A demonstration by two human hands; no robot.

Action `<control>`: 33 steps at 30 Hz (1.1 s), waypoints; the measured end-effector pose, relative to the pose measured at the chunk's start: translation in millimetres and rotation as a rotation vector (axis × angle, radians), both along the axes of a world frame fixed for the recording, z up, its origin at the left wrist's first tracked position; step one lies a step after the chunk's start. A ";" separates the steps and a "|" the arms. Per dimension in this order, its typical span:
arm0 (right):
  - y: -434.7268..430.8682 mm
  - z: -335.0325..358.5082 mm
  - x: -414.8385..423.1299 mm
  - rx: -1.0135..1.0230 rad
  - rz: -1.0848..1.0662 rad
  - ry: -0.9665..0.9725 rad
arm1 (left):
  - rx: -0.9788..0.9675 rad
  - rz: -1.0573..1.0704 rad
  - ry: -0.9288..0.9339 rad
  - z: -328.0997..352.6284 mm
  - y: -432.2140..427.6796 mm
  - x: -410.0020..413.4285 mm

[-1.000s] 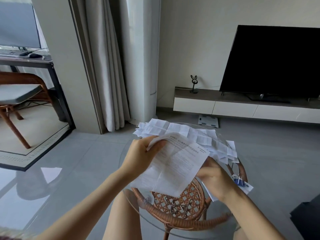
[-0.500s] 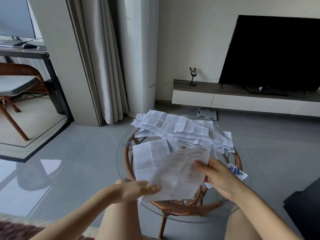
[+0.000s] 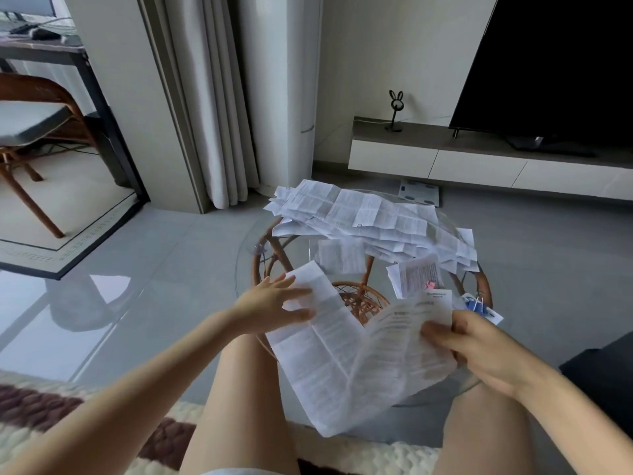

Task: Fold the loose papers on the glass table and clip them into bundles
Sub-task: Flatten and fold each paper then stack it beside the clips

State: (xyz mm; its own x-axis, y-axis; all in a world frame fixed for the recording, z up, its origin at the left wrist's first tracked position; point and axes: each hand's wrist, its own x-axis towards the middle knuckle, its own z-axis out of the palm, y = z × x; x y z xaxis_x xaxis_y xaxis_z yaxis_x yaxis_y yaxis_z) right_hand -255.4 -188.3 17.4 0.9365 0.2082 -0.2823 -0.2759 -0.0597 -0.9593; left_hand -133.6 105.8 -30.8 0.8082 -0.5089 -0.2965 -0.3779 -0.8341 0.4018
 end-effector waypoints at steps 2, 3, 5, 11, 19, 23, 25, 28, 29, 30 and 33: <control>1.9 8.2 8.0 0.001 0.047 0.001 | 0.183 -0.162 -0.065 -22.8 0.1 -0.6; 3.8 8.1 16.1 -0.030 0.046 -0.007 | 0.196 -0.201 -0.080 -33.5 2.6 0.3; 12.5 5.5 36.2 -0.195 0.061 -0.022 | 0.170 -0.223 -0.133 -47.0 5.6 0.9; 55.7 -28.2 93.7 -0.686 0.281 -0.031 | 0.138 -0.300 -0.222 -53.5 2.2 17.2; 78.4 -59.6 106.7 -1.065 0.221 -0.212 | -0.343 0.510 -0.381 -30.7 25.8 37.6; 94.8 -59.8 119.3 -1.134 0.169 -0.288 | -0.323 0.186 -0.507 -34.8 17.0 6.0; 101.5 -59.2 128.4 -1.168 0.161 -0.347 | -0.245 0.038 -0.446 -39.2 9.6 -12.3; 106.9 -61.3 140.3 -1.193 0.178 -0.401 | -0.134 -0.036 -0.473 -46.1 -2.7 -29.2; 107.4 -62.4 144.0 -1.179 0.173 -0.396 | -0.139 -0.043 -0.412 -47.5 -6.4 -32.0; 107.8 -63.6 147.9 -1.157 0.160 -0.382 | -0.145 -0.045 -0.361 -49.0 -8.9 -32.2; 110.0 -65.8 159.7 -1.094 0.109 -0.336 | -0.103 -0.041 -0.369 -58.3 -12.8 -27.8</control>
State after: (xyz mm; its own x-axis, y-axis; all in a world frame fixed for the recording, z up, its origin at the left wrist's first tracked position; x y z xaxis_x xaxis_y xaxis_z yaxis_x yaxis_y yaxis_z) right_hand -95.7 -78.2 -48.4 0.9908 0.0903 -0.1012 0.0421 -0.9140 -0.4035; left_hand -161.4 93.0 -89.2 0.8290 -0.5554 0.0651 -0.5454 -0.7774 0.3135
